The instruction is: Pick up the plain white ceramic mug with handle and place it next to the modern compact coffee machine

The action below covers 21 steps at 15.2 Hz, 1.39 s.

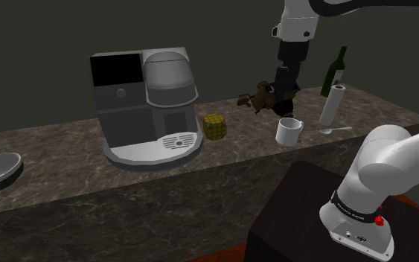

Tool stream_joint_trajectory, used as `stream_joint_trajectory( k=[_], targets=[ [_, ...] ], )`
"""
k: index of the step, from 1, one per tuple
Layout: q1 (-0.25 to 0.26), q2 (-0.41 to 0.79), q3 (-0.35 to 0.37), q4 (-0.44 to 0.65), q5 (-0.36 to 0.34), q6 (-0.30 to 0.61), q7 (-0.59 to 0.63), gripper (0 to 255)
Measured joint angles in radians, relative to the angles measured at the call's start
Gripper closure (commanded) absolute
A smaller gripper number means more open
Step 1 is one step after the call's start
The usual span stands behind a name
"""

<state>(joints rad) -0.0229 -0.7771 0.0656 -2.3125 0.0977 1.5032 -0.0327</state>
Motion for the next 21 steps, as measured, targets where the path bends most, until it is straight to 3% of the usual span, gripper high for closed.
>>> stream_joint_trajectory(
  k=[3, 7, 17, 21],
  targets=[
    [-0.007, -0.012, -0.016, -0.038, -0.015, 0.028, -0.02, 0],
    [-0.031, -0.032, -0.058, -0.15, -0.056, 0.129, -0.072, 0],
    [-0.12, -0.007, -0.194, -0.395, -0.181, 0.432, -0.21, 0],
    [-0.157, 0.083, -0.256, -0.446, -0.23, 0.589, -0.262, 0]
  ],
)
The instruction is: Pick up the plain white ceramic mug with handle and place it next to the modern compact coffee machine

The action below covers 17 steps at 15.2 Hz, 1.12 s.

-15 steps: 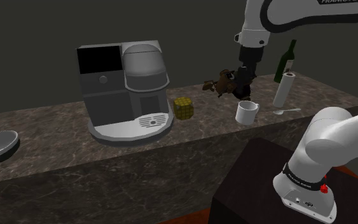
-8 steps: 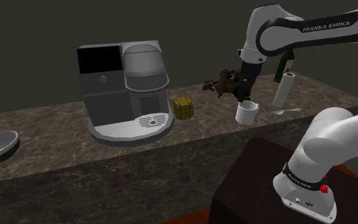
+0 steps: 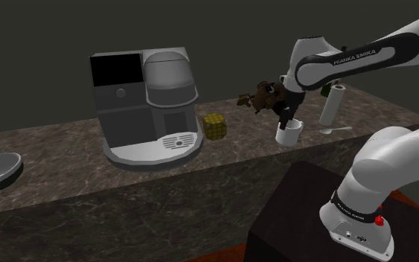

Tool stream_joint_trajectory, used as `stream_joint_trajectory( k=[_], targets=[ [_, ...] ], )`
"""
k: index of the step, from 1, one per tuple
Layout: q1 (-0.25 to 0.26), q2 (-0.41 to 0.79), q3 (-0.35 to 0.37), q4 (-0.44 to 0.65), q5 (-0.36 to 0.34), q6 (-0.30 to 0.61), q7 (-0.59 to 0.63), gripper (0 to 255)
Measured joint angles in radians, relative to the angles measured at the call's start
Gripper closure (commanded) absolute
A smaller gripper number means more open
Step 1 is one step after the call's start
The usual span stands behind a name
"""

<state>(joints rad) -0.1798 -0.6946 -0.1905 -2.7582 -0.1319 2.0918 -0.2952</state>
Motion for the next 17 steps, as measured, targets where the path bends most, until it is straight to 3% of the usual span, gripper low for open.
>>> stream_joint_trajectory(
  k=[3, 10, 16, 17],
  targets=[
    [-0.026, 0.069, -0.046, -0.023, -0.032, 0.103, -0.04, 0],
    [-0.029, 0.143, -0.067, -0.08, -0.045, 0.237, -0.045, 0],
    [-0.029, 0.154, -0.068, -0.084, -0.045, 0.253, -0.045, 0],
    [-0.029, 0.154, -0.068, -0.084, -0.045, 0.253, -0.045, 255]
  ],
)
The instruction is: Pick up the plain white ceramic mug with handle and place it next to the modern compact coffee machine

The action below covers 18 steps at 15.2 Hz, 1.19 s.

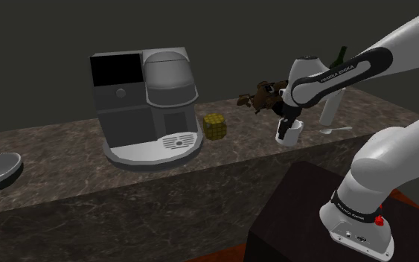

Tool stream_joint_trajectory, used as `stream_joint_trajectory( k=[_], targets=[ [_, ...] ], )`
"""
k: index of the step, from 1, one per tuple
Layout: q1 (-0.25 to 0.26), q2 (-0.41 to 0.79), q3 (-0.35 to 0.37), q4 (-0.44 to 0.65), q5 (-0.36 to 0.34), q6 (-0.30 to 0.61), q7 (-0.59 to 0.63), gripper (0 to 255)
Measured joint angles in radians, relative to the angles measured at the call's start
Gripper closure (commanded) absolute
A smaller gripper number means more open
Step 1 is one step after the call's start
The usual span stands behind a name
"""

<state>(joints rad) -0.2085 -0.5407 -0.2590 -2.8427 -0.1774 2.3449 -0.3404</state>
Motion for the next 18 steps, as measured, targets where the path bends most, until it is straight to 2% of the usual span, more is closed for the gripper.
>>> stream_joint_trajectory(
  k=[10, 18],
  targets=[
    [0.0, 0.0, 0.0, 0.0, 0.0, 0.0, 0.0, 255],
    [0.0, -0.069, 0.014, 0.055, 0.009, -0.123, -0.001, 255]
  ],
)
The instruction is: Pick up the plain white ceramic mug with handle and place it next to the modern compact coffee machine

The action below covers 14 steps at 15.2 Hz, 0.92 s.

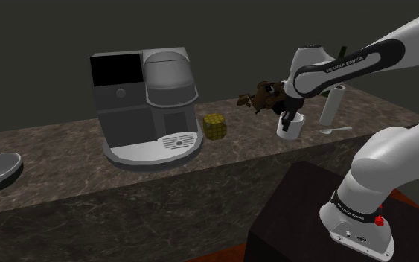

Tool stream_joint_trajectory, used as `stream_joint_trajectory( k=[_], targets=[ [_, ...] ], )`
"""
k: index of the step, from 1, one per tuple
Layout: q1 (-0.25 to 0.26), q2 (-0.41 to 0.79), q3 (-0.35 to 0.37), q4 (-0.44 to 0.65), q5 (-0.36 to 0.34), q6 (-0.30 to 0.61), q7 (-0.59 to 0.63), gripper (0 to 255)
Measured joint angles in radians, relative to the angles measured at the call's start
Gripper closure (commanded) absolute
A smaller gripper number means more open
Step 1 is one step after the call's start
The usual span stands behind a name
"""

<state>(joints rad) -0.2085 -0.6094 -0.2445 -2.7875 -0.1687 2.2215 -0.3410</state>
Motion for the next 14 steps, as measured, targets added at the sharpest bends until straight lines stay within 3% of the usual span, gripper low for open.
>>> stream_joint_trajectory(
  k=[14],
  targets=[
    [0.006, -0.09, 0.029, 0.135, 0.021, -0.225, 0.0, 255]
  ],
)
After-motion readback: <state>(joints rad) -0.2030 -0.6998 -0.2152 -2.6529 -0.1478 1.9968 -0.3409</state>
